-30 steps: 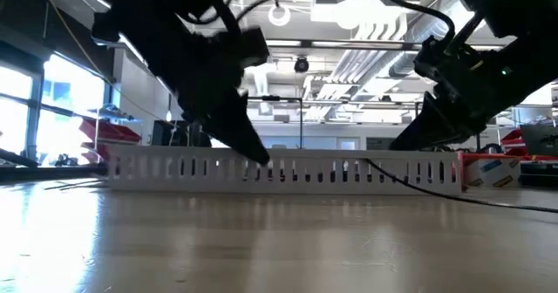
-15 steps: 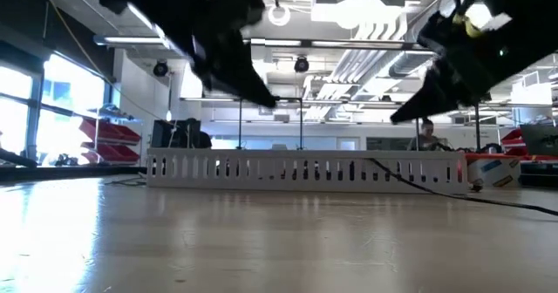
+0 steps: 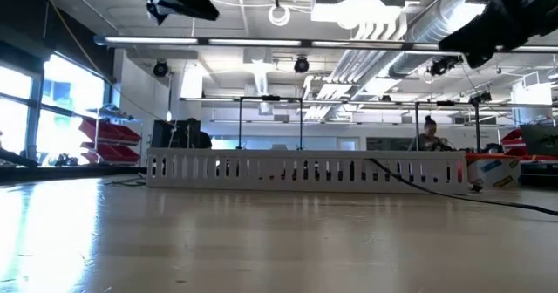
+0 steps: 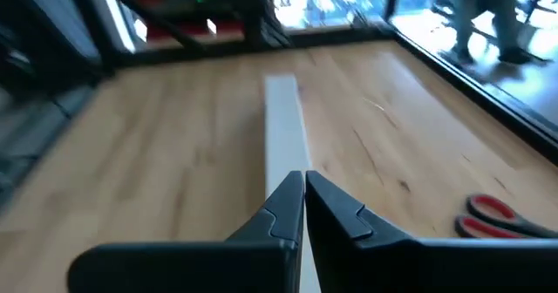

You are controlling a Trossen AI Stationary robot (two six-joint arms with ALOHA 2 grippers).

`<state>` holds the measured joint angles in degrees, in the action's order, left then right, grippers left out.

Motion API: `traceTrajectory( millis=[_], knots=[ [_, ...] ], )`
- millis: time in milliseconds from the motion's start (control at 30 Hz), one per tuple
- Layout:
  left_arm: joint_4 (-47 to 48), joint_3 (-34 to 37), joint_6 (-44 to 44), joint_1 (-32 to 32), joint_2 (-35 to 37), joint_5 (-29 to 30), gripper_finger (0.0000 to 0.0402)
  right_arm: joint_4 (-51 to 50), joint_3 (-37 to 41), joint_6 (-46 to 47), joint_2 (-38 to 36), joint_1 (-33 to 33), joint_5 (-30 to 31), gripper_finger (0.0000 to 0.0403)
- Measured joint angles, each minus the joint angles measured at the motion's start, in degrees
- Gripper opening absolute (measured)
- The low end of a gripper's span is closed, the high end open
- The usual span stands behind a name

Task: Ziptie cables
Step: Return to Home Position

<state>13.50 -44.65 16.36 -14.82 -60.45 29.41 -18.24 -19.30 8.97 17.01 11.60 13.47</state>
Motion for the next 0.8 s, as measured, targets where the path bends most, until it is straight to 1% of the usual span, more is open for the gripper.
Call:
traceTrajectory(
  millis=[100,200,300,367,467,567,700,800],
  knots=[
    [-3.4,7.0,1.8,1.1,7.2,-0.7,0.0,2.5,3.3,0.8,-8.0,0.0,-5.2,0.0002],
    [-7.2,14.1,3.4,3.1,14.4,-1.3,0.0,8.1,6.9,1.4,-13.5,0.0,-13.4,0.0001],
    [-11.4,19.4,3.5,6.4,21.2,-5.7,0.0,15.2,11.3,1.2,-16.5,0.0,-19.1,0.0],
    [-13.8,22.3,3.1,8.9,25.4,-8.8,0.0,17.4,14.0,1.0,-16.9,0.0,-20.0,0.0],
    [-13.0,24.9,2.6,13.0,30.7,-11.2,0.0,18.5,16.6,0.0,-16.6,-0.2,-20.0,0.0],
    [-11.5,26.8,1.2,17.4,36.3,-16.4,0.0,20.4,18.5,0.1,-16.9,-1.2,-20.7,0.0],
    [-8.3,28.6,-0.5,22.4,44.2,-22.9,0.0,20.3,18.8,0.5,-16.7,-2.5,-21.4,0.0],
    [-7.9,31.4,-1.5,25.0,50.4,-28.2,0.0,20.8,18.8,1.3,-16.7,-3.1,-23.8,0.0]
  ],
)
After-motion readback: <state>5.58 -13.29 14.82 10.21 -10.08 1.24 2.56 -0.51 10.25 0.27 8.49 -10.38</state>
